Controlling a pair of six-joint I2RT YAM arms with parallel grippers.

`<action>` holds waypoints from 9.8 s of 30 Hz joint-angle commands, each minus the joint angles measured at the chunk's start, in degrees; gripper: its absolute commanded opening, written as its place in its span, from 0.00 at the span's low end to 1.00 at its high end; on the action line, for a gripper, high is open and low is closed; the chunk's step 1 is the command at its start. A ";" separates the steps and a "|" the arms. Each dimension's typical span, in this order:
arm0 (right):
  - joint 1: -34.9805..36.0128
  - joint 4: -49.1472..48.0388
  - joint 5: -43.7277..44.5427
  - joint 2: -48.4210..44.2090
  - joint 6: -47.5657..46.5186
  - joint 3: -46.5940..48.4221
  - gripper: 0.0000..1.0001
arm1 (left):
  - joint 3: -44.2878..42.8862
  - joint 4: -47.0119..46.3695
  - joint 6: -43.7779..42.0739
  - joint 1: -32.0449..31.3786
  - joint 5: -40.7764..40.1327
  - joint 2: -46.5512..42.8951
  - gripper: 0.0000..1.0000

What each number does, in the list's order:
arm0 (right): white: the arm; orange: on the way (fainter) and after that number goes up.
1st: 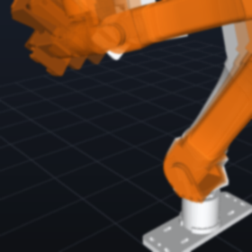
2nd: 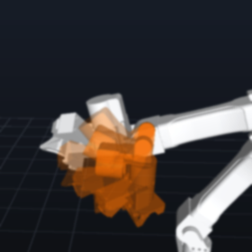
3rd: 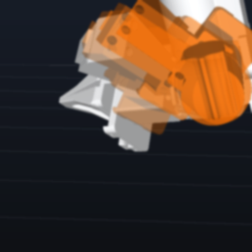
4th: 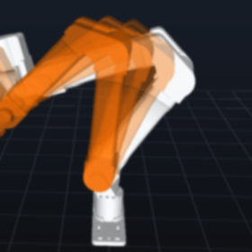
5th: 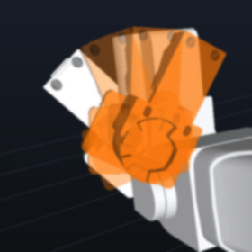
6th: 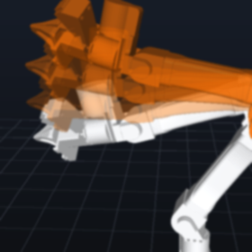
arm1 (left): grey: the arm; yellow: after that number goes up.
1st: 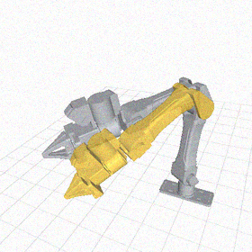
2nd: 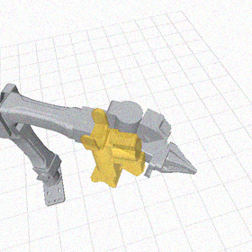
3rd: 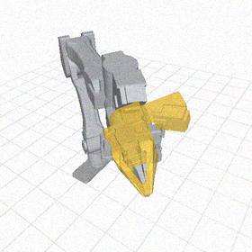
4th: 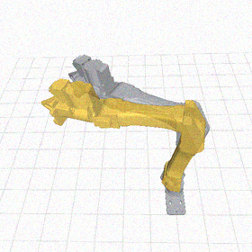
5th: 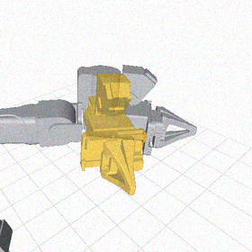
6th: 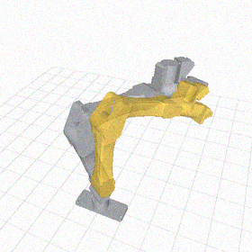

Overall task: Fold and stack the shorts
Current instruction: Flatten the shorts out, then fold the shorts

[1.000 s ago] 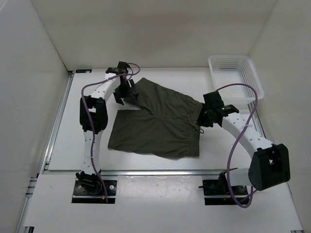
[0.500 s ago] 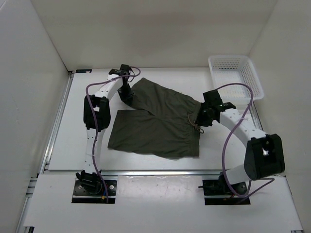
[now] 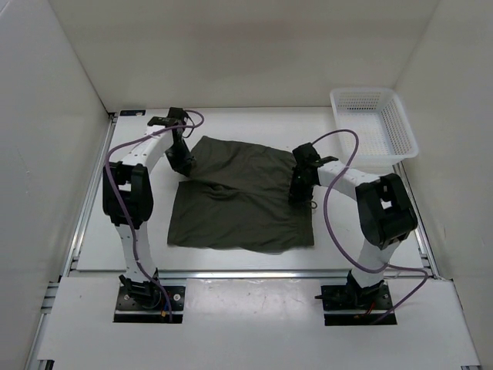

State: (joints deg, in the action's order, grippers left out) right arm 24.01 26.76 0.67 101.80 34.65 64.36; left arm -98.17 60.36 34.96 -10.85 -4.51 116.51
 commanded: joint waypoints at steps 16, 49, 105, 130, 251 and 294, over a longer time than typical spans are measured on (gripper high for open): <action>1.49 9.00 12.42 -5.58 -2.92 12.44 0.75 | -20.54 8.18 -4.98 1.36 -1.12 2.39 0.95; -9.60 13.40 11.90 27.40 -13.03 42.17 0.49 | -58.19 -3.67 -5.60 0.83 5.82 42.75 0.85; 8.06 13.48 23.75 -29.54 -4.71 -5.19 0.02 | 29.93 -11.05 2.56 6.72 6.25 -41.16 0.21; 14.31 9.89 17.00 -31.41 7.01 -8.55 0.26 | 43.94 -10.44 5.91 4.35 3.72 -39.08 0.76; 40.85 18.85 22.45 18.68 -22.44 53.41 0.16 | 31.73 -15.36 2.22 4.69 12.14 -17.60 1.00; 20.81 0.84 -1.54 -9.00 -6.97 7.27 0.64 | 18.10 -9.30 -2.61 -3.83 11.01 -17.10 0.10</action>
State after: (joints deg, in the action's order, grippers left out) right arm 44.64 30.63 3.18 90.00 27.99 68.45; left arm -79.77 51.03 33.43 -16.43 5.65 104.18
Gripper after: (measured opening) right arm 0.662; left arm 0.113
